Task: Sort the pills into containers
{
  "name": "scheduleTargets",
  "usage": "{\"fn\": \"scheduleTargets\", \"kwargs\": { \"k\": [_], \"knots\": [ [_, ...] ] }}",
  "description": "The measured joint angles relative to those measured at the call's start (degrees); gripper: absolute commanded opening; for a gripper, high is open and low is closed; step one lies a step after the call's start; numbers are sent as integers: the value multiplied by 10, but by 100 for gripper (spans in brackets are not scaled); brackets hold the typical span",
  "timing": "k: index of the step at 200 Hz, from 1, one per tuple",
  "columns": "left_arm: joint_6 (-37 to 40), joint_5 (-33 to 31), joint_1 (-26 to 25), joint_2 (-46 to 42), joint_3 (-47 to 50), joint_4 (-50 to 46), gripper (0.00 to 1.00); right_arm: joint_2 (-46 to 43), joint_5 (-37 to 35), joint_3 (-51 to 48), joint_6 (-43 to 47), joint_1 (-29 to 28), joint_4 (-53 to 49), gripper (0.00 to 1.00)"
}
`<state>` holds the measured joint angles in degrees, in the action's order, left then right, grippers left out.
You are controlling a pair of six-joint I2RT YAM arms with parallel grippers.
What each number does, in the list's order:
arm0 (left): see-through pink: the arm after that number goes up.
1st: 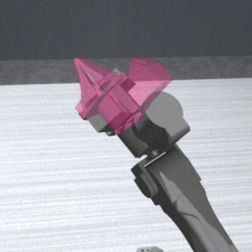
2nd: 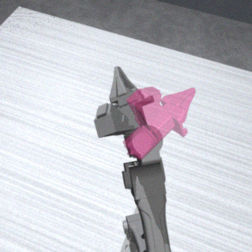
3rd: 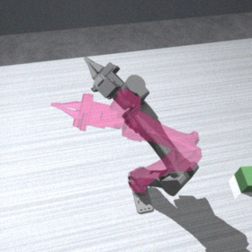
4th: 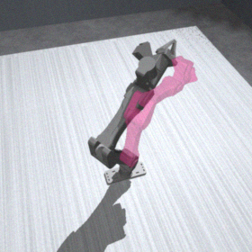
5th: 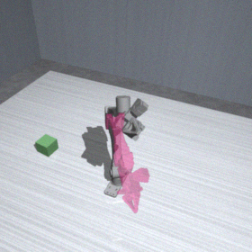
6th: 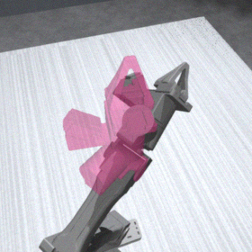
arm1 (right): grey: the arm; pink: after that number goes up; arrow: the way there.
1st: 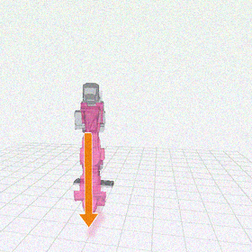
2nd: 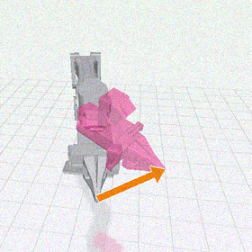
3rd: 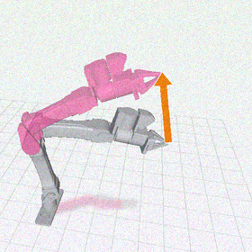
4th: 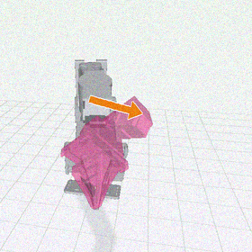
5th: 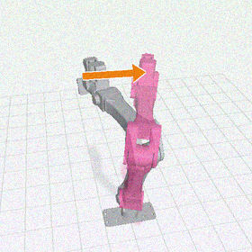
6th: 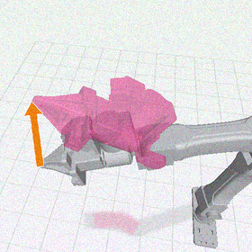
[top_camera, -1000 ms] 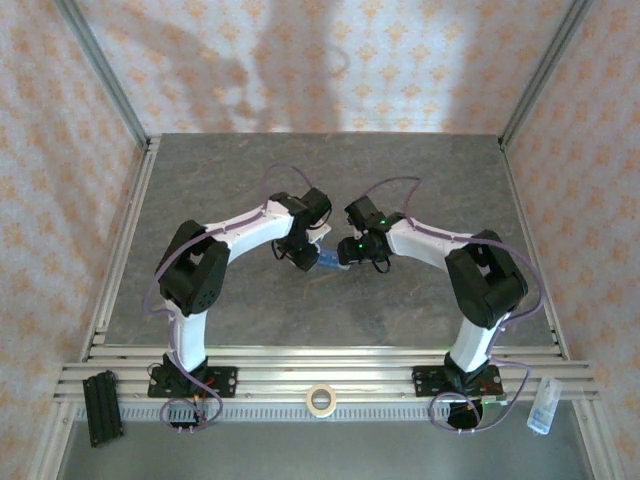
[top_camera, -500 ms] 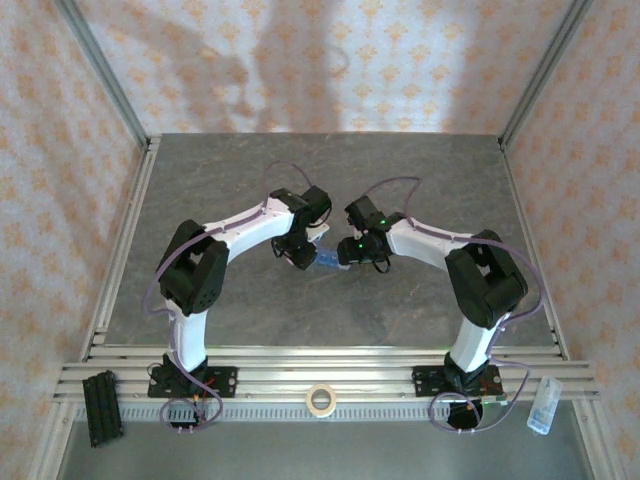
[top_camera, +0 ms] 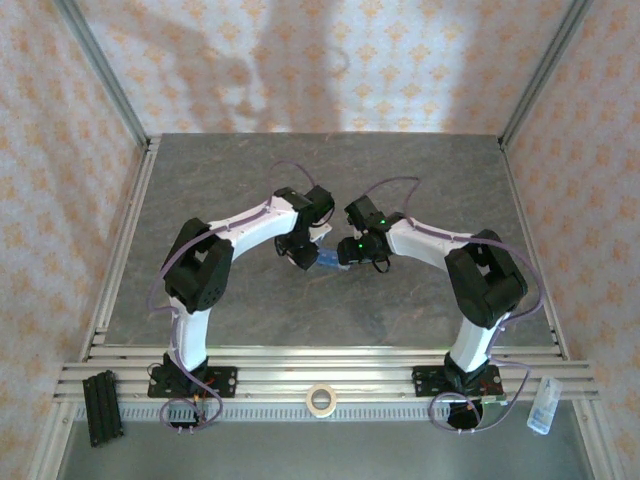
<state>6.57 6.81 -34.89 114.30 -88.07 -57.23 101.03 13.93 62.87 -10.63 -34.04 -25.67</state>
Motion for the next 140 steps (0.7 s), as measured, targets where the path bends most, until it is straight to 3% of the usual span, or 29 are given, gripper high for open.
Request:
{"fn": "scheduleTargets", "kwargs": {
  "k": [140],
  "knots": [
    [0, -1, -4, 12, -31, -41, 0, 0, 0, 0, 0, 0, 0, 62]
  ]
}}
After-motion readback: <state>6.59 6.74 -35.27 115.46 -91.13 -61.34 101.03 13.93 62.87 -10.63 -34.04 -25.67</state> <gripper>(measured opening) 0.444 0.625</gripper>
